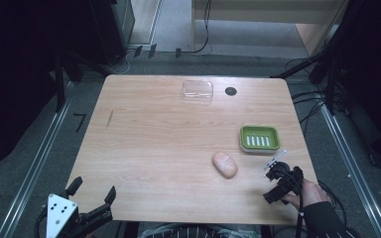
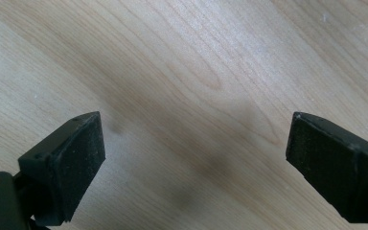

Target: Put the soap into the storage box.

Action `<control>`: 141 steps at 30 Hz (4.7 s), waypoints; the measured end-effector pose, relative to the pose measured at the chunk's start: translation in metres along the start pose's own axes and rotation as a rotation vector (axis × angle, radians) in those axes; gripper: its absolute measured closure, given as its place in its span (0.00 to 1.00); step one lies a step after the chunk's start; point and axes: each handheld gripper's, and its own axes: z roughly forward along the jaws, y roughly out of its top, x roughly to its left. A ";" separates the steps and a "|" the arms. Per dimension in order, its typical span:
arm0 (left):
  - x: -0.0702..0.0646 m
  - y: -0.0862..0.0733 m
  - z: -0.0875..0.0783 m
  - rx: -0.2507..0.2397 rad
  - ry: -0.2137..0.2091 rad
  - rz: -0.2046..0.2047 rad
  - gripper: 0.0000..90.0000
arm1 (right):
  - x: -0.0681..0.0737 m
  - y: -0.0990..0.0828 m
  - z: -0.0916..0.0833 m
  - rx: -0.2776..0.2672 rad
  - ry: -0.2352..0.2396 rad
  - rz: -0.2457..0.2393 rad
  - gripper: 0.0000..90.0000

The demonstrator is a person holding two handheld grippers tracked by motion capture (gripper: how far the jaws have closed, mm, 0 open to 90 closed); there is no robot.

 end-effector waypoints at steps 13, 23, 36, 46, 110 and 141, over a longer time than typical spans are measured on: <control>0.001 -0.001 -0.002 0.006 0.018 -0.009 0.08 | 0.006 0.008 -0.002 -0.008 -0.008 -0.045 0.01; 0.001 -0.001 -0.006 0.000 0.030 -0.010 0.08 | 0.013 0.017 -0.006 -0.041 -0.012 -0.079 0.00; 0.006 -0.003 -0.006 0.009 0.031 -0.020 0.08 | 0.027 0.043 -0.009 -0.049 0.001 -0.110 0.00; 0.007 -0.004 -0.008 0.009 0.036 -0.023 0.08 | 0.035 0.067 -0.007 -0.043 0.007 -0.142 0.00; 0.007 -0.005 -0.009 0.002 0.034 -0.027 0.08 | 0.054 0.158 0.017 -0.035 0.100 -0.101 0.14; 0.007 -0.005 -0.009 0.000 0.033 -0.024 0.08 | 0.057 0.157 0.019 0.005 0.081 -0.090 0.36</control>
